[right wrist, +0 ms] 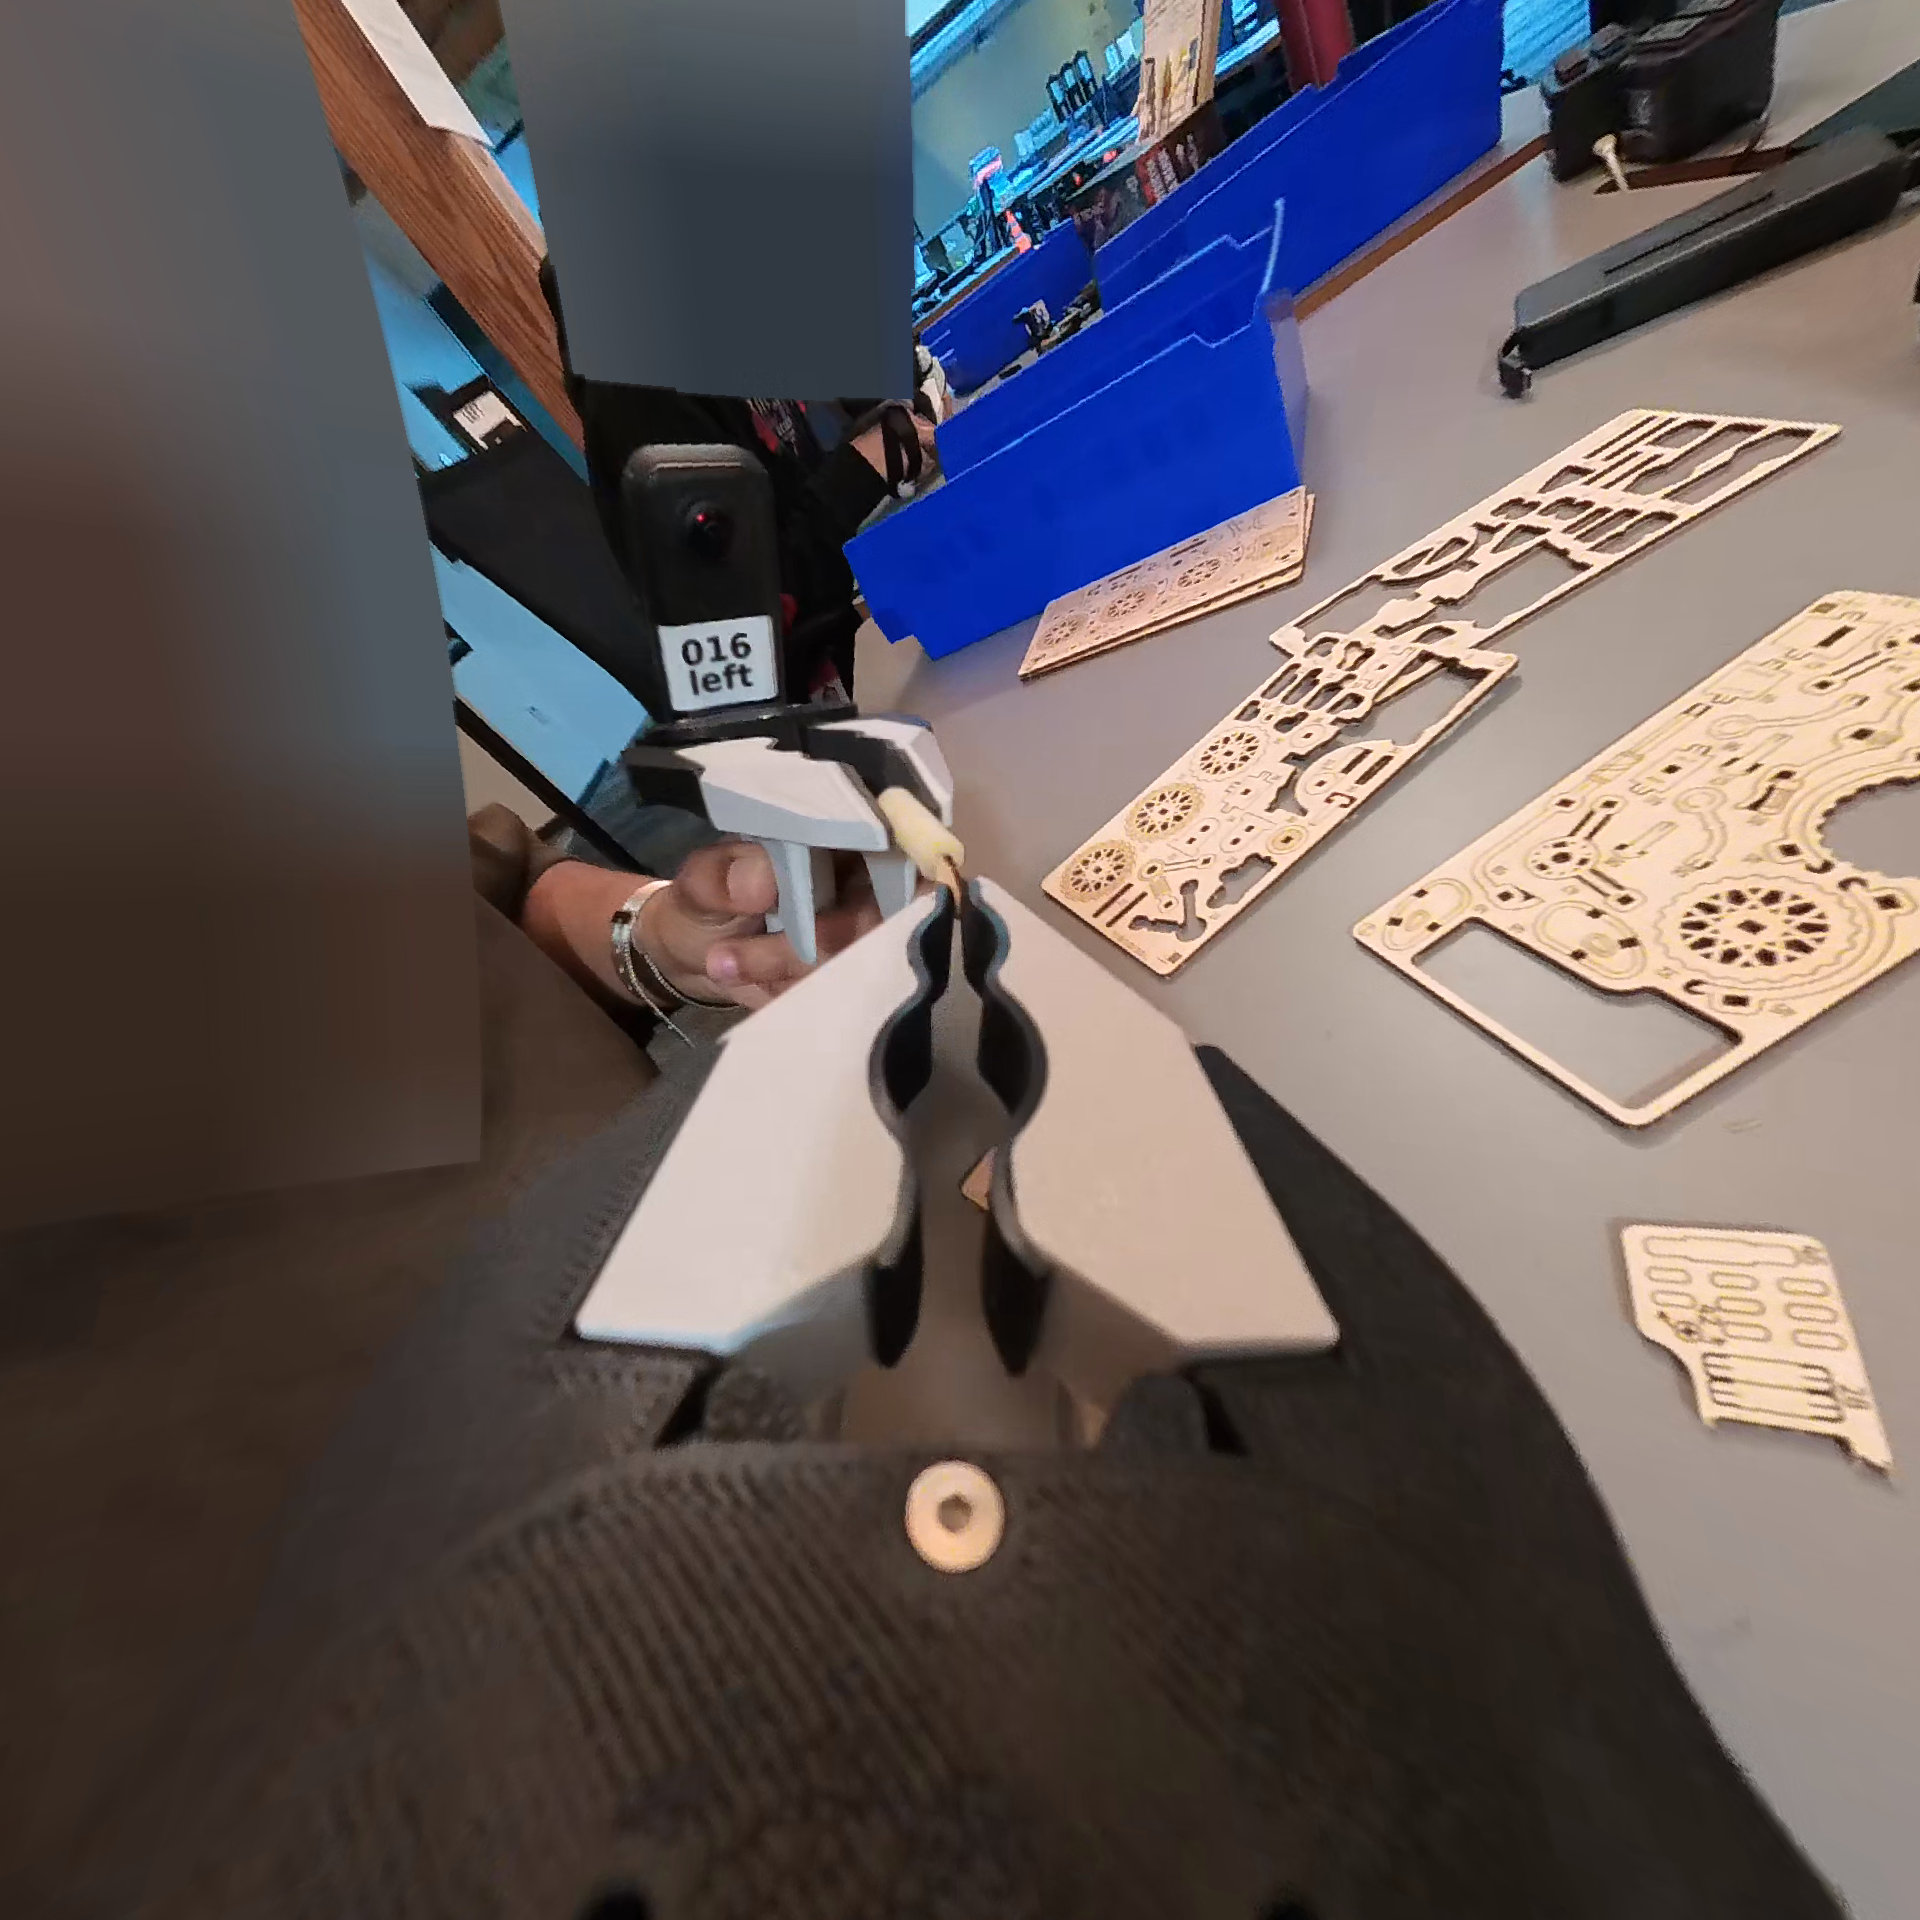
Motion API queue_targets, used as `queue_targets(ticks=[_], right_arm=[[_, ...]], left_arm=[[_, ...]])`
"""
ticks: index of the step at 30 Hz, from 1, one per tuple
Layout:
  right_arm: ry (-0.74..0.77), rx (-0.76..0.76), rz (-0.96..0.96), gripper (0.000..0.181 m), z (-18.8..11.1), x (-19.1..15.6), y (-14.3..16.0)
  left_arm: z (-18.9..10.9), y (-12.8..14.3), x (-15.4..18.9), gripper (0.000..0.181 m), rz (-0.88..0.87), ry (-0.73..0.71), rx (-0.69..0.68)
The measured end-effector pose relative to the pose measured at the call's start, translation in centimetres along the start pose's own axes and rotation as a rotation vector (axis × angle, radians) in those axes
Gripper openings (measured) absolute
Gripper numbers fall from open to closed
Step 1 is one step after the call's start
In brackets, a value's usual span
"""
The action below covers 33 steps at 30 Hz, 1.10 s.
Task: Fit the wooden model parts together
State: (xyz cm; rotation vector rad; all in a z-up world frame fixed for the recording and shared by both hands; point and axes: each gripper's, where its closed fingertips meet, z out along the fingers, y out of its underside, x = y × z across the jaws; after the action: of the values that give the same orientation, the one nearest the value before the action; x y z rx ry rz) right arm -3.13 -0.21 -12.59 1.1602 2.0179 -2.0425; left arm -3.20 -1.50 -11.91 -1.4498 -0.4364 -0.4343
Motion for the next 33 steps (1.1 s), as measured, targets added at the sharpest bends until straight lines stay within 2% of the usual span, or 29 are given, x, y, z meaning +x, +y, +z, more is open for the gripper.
queue_targets(ticks=[10,17,22,26,30,33], right_arm=[[0.045,-0.037,-0.093,0.0,0.0,0.0,0.2],[0.03,-0.024,-0.061,0.0,-0.1,0.2,0.2],[0.094,-0.087,-0.025,0.0,-0.6,2.5,1.4],[0.196,-0.149,-0.036,0.0,-2.4,5.4,1.9],[0.201,-0.197,-0.092,0.0,-3.5,6.1,2.0],[0.2,-0.286,-0.127,0.0,-2.9,6.5,3.3]], left_arm=[[0.0,0.1,0.1,0.007,-0.143,0.084,0.007],[-0.1,0.1,-0.2,0.007,-0.199,0.096,0.011],[0.1,1.2,-1.9,0.008,-0.23,0.017,-0.039],[-0.3,1.6,-3.4,0.007,-0.259,-0.041,-0.057],[-0.8,1.3,-4.1,0.007,-0.26,-0.065,-0.049],[-0.9,1.2,-4.6,0.007,-0.278,-0.076,-0.04]])
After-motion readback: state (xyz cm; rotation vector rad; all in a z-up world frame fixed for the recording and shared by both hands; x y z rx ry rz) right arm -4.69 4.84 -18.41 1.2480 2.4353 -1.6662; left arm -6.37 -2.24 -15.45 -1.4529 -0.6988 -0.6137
